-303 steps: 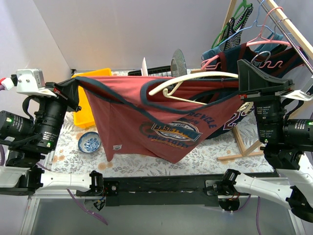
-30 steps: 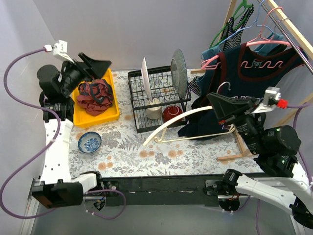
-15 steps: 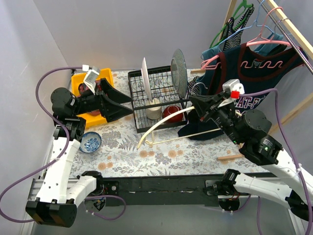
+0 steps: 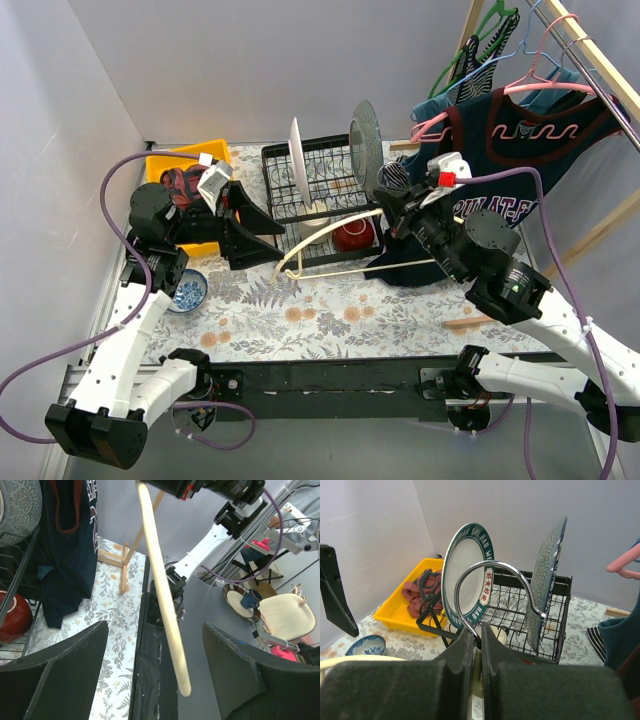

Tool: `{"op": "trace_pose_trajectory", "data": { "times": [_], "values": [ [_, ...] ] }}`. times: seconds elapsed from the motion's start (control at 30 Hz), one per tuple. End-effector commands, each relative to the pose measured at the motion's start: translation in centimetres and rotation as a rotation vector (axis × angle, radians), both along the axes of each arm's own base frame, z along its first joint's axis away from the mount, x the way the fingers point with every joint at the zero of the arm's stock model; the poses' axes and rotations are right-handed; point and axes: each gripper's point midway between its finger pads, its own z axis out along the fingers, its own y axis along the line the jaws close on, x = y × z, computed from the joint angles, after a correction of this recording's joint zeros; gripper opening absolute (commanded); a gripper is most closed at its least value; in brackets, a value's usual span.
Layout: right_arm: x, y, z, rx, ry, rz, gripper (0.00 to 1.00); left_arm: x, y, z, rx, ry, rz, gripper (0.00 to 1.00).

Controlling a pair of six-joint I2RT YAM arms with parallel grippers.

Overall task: Remove the tank top from the hanger
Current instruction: Place the hanger at the clothesline.

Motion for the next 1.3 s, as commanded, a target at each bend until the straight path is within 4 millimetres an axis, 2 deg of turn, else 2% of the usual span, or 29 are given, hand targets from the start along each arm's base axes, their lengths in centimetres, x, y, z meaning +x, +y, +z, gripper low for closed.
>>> {"op": "trace_pose_trajectory", "data": {
  "times": [0.0,0.13,0.23,0.27,0.33,0.37,0.57,0.6,0.67,0.7,0.83,0.87,0.93,0.97,1.0,1.07,1.13,1.17,1.2,1.27],
  "values": [
    [0.2,-1.8,5.9,0.182,-0.077,-0.068,0.01,0.7,-0.3,-1.2,0.033,-0.032,0.027,0.73],
    [0.0,-1.6,6.3,0.193,-0.082,-0.055,0.01,1.3,-0.9,-1.1,0.051,-0.012,0.032,0.63],
    [-0.2,-1.7,6.7,0.201,-0.096,-0.045,0.01,1.6,-1.1,-0.8,0.055,-0.016,0.038,0.48],
    [-0.2,-1.8,6.7,0.202,-0.097,-0.05,0.01,1.8,-1.2,-0.7,0.054,-0.024,0.046,0.34],
    [-0.3,-2.0,6.9,0.212,-0.102,-0.048,0.01,2.3,-1.1,-0.6,0.057,-0.061,0.096,0.2],
    [-0.4,-2.0,7.0,0.212,-0.104,-0.045,0.01,2.5,-1.1,-0.6,0.057,-0.073,0.113,0.02],
    [-1.0,-2.4,7.7,0.253,-0.113,-0.029,0.02,2.0,-1.0,0.8,0.035,-0.124,0.155,0.0],
    [-1.2,-2.3,7.7,0.261,-0.109,-0.016,0.13,2.0,-1.0,1.1,0.026,-0.139,0.165,0.0],
    [-1.8,-2.8,8.3,0.284,-0.116,-0.001,0.27,1.7,-0.8,1.9,0.005,-0.159,0.192,0.0],
    [-2.1,-2.9,8.6,0.295,-0.12,0.011,0.4,1.5,-0.8,2.5,-0.008,-0.175,0.192,0.0],
    [-3.4,-4.6,10.7,0.331,-0.171,0.023,0.57,1.1,-0.6,4.0,-0.042,-0.21,0.211,0.0],
    [-3.9,-5.3,12.1,0.349,-0.192,0.025,0.6,0.9,-0.6,4.5,-0.044,-0.229,0.208,0.0],
    [-4.2,-5.7,12.9,0.34,-0.198,0.026,0.73,1.3,-0.5,4.9,-0.043,-0.249,0.228,0.0],
    [-4.8,-6.5,14.5,0.362,-0.22,0.028,0.79,1.4,-0.6,5.0,-0.039,-0.25,0.226,0.0],
    [-5.3,-6.5,15.1,0.367,-0.232,0.05,0.89,1.3,-0.6,5.6,-0.038,-0.254,0.22,0.0],
    [-6.2,-6.9,16.6,0.4,-0.253,0.084,0.92,1.7,-1.0,5.8,-0.035,-0.233,0.203,0.0],
    [-7.8,-7.3,19.3,0.446,-0.31,0.145,0.99,1.8,-1.4,6.5,-0.044,-0.228,0.204,0.0],
    [-8.4,-7.3,20.3,0.457,-0.335,0.175,0.98,1.9,-1.6,6.6,-0.047,-0.225,0.207,0.0],
    [-9.3,-8.2,22.1,0.489,-0.372,0.187,0.99,1.7,-2.0,6.9,-0.054,-0.234,0.199,0.0],
    [-9.9,-8.1,23.8,0.505,-0.413,0.212,0.98,2.5,-2.8,7.2,-0.054,-0.254,0.216,0.0]
  ]
}}
